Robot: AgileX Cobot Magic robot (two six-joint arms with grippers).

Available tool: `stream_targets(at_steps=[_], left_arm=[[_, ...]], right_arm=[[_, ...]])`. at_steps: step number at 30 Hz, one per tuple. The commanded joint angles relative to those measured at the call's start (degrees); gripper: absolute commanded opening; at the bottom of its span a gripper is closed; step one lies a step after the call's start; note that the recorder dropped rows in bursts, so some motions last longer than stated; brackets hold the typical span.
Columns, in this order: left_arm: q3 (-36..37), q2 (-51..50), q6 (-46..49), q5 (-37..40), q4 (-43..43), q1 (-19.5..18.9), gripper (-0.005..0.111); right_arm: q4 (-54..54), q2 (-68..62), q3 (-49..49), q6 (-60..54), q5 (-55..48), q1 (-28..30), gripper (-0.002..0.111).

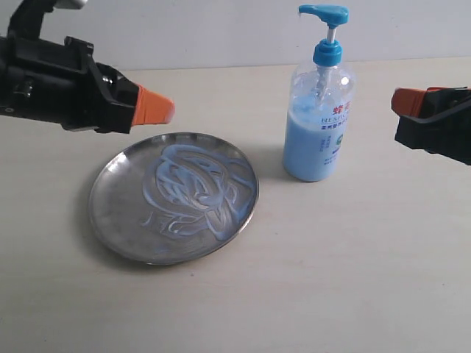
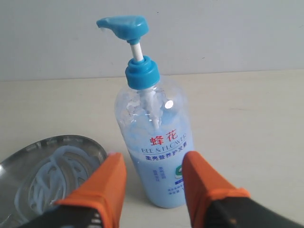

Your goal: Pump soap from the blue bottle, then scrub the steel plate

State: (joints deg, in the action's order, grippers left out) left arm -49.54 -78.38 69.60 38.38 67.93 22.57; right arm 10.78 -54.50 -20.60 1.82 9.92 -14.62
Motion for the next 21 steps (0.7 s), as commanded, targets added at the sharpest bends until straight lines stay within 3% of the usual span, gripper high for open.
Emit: stream_targets(at_steps=[1,6,15,21], left_arm=[[1.04,4.94,-2.87,0.49,1.04,-0.1,0.0],[6.06,11.8,-3.81,-1.56,1.98,-1.37,0.0],[15.38,26.72,-8.22,-6.09,1.7,-9.42,0.0],[19.14,33.9,-8.38,-10.84,-1.41,-12.25,0.0]], right_arm=[[-0.13,0.44,0.22,-0.16,0.56,-0.02,0.04],[-0.13,0.44,0.22,-0.16,0.56,-0.02,0.04],[-0.01,0.44,0.22,-0.16,0.56,-0.02,0.04],[-0.01,0.44,0.22,-0.16,0.56,-0.02,0.04]])
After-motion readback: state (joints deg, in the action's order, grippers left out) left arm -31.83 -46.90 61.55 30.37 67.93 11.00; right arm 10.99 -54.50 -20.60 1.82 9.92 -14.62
